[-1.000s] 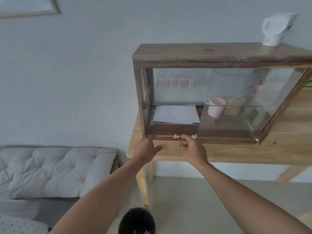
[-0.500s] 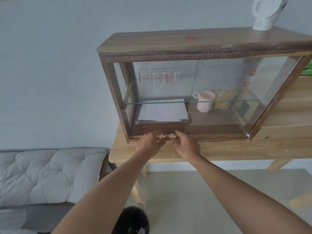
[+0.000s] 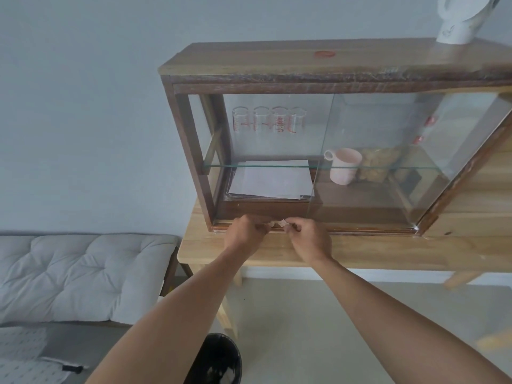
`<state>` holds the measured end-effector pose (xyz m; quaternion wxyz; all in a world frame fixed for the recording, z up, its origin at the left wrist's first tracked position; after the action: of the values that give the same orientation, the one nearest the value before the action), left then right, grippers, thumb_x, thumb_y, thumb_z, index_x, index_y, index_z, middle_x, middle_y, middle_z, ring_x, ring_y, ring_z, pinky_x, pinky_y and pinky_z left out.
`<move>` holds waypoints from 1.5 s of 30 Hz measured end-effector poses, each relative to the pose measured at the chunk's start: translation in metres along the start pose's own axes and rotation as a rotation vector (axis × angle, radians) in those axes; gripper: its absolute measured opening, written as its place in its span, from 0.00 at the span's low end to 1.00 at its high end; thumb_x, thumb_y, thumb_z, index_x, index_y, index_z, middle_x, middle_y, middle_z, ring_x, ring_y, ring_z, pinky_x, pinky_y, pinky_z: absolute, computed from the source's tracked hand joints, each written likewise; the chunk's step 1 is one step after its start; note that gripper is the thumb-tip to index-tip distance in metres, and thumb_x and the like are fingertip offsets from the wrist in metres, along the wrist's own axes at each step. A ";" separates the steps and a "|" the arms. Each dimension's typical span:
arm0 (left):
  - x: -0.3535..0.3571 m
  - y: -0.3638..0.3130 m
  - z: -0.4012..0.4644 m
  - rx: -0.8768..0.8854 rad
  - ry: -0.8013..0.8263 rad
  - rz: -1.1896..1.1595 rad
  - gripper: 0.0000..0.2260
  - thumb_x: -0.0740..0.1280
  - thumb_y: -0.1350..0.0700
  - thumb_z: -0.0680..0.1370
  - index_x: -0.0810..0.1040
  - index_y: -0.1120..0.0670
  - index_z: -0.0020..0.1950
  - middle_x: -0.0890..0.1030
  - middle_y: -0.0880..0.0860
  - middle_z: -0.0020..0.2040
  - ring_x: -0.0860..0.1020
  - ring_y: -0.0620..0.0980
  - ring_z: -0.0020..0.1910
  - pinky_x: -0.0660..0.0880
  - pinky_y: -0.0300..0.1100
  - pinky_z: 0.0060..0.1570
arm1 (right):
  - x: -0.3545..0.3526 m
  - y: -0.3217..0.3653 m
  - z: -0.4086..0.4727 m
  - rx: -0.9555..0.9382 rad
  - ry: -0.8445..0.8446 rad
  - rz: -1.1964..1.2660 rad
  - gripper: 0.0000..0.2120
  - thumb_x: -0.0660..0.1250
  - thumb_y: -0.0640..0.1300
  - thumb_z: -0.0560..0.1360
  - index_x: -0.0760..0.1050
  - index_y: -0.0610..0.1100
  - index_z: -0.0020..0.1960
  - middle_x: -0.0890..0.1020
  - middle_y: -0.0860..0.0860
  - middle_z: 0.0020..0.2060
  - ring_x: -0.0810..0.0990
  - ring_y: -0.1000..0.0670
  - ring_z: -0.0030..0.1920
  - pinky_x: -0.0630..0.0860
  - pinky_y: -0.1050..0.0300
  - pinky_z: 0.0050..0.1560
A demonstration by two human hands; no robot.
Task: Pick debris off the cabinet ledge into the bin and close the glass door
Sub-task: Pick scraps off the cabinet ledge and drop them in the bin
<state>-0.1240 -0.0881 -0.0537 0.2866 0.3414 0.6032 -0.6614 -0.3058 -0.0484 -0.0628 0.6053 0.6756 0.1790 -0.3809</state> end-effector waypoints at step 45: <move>-0.121 0.169 -0.112 -0.264 -0.247 -0.064 0.11 0.70 0.42 0.80 0.87 0.39 0.59 0.87 0.45 0.50 0.82 0.47 0.47 0.76 0.43 0.42 | 0.097 0.121 -0.083 -0.139 0.132 0.119 0.09 0.70 0.55 0.78 0.86 0.53 0.50 0.89 0.54 0.47 0.85 0.46 0.49 0.74 0.55 0.42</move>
<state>0.0947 0.0014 -0.0632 0.3796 0.1979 0.6555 -0.6222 -0.1336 -0.0152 -0.0535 0.6590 0.6652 0.2040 -0.2858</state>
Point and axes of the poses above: each hand's wrist, its own z-axis towards the middle knuckle, its own x-axis out of the palm, y = z × x, the point moved 3 cm from there along z, towards the middle knuckle
